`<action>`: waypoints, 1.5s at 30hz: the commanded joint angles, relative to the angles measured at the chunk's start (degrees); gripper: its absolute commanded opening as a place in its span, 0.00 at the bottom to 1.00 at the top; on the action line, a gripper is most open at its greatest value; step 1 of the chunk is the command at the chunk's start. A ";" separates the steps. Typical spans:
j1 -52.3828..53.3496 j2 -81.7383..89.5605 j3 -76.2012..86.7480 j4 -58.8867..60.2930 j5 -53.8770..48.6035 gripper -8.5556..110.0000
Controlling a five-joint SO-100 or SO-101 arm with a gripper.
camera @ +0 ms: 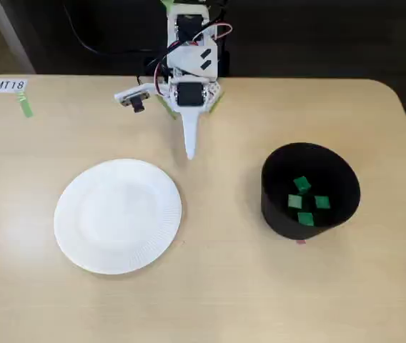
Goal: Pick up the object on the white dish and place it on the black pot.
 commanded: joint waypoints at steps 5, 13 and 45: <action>-0.35 8.35 5.62 2.02 0.09 0.07; -0.62 10.46 9.93 2.81 -0.79 0.07; -0.09 10.46 13.89 -3.52 -1.05 0.07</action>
